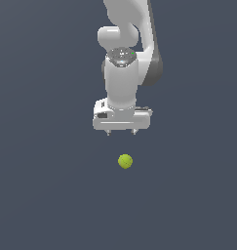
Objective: Pick up the object and move it to a goal position.
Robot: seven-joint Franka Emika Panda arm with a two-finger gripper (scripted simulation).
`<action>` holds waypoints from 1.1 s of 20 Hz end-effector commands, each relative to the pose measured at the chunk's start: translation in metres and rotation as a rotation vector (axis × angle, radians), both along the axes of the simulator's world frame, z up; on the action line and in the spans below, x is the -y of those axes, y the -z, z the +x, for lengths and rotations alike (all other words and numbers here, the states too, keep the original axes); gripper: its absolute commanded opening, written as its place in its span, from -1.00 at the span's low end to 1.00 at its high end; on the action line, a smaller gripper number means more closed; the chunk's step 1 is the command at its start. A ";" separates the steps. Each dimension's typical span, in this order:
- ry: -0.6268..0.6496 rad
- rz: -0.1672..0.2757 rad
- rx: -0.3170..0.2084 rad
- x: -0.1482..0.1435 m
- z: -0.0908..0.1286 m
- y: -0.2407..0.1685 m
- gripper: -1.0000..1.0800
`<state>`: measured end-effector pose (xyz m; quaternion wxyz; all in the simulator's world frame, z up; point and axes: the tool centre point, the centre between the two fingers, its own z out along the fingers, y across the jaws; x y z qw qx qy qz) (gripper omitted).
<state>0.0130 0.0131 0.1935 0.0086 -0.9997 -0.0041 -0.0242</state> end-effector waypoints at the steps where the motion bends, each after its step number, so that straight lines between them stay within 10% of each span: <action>1: 0.000 0.000 0.000 0.000 0.000 0.000 0.92; 22: -0.009 0.005 -0.017 -0.036 -0.003 0.014 0.92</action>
